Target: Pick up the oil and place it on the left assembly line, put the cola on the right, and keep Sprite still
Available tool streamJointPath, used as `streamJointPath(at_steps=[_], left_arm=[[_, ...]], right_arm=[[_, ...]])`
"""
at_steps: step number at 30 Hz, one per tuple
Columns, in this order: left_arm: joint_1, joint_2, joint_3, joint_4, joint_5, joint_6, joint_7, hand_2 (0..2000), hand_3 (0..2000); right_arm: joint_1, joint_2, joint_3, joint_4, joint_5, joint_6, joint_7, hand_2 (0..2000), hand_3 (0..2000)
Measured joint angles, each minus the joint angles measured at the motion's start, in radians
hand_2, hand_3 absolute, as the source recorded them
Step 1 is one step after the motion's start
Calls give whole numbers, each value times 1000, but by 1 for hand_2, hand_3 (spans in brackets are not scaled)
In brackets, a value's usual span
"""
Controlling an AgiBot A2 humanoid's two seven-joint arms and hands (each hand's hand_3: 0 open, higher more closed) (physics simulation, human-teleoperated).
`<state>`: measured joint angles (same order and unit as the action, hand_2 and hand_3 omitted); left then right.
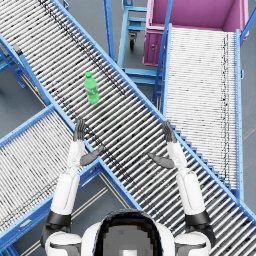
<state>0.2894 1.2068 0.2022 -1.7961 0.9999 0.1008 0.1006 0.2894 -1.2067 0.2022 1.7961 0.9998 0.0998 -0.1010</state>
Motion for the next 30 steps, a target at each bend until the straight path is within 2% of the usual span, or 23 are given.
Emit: streamJointPath(at_steps=[30], left_arm=[[0,0,0,0,0,0,0,0,0]], right_arm=[[0,0,0,0,0,0,0,0,0]])
